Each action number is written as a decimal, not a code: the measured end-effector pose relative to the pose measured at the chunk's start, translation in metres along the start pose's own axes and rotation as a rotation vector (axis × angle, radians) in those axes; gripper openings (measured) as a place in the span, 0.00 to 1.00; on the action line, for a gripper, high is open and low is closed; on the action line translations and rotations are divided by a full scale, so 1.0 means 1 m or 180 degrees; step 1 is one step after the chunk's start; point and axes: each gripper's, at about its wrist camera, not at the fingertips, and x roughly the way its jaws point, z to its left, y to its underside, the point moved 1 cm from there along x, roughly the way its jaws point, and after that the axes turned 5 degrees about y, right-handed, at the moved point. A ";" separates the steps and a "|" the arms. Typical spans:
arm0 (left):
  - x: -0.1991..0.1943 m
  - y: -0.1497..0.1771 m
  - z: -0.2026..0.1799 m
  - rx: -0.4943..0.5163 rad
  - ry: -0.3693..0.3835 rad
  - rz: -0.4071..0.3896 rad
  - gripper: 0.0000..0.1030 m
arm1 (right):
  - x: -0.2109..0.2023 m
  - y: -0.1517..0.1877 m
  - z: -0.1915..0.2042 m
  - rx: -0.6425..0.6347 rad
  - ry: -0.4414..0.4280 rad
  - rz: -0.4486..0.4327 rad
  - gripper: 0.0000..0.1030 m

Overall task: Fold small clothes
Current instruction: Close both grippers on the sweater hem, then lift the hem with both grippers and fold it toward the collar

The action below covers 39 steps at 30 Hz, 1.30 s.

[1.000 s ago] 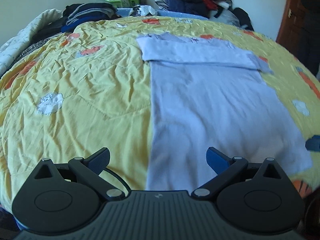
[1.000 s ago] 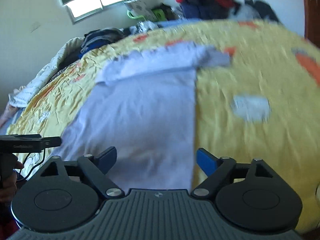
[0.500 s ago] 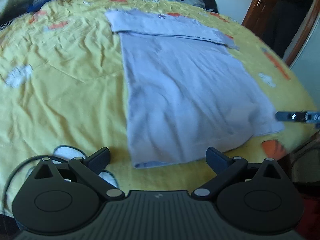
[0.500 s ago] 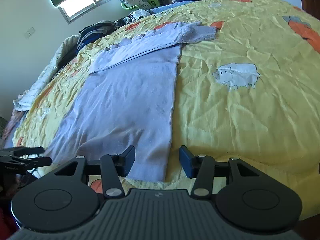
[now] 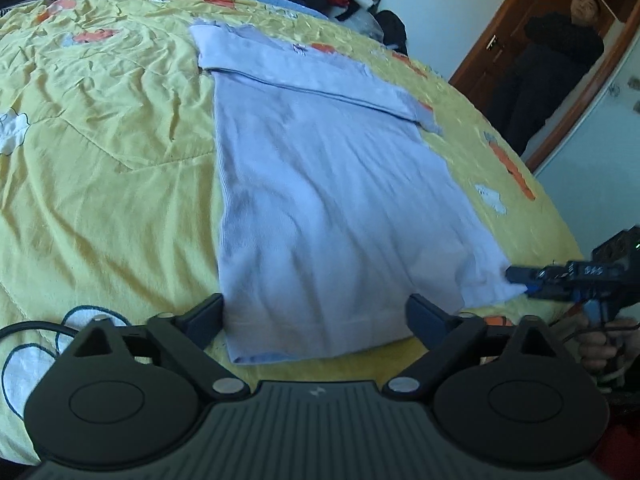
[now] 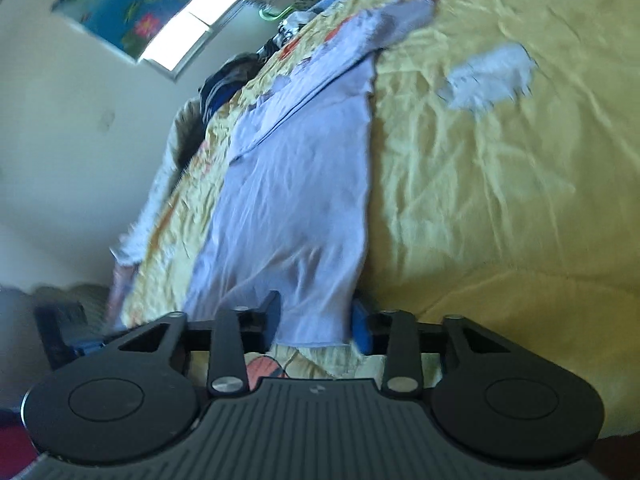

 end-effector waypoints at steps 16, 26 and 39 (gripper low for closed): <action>-0.017 -0.006 -0.013 0.0170 -0.0391 -0.0167 0.05 | 0.004 -0.002 0.024 -0.0051 0.0085 -0.0098 0.05; -0.015 -0.031 -0.043 0.0760 -0.0834 -0.0395 0.04 | -0.003 -0.039 0.072 -0.0563 0.0200 -0.0491 0.05; -0.037 -0.009 0.014 0.0021 -0.0364 0.0186 0.11 | 0.006 -0.049 0.086 -0.0752 0.0461 -0.0735 0.05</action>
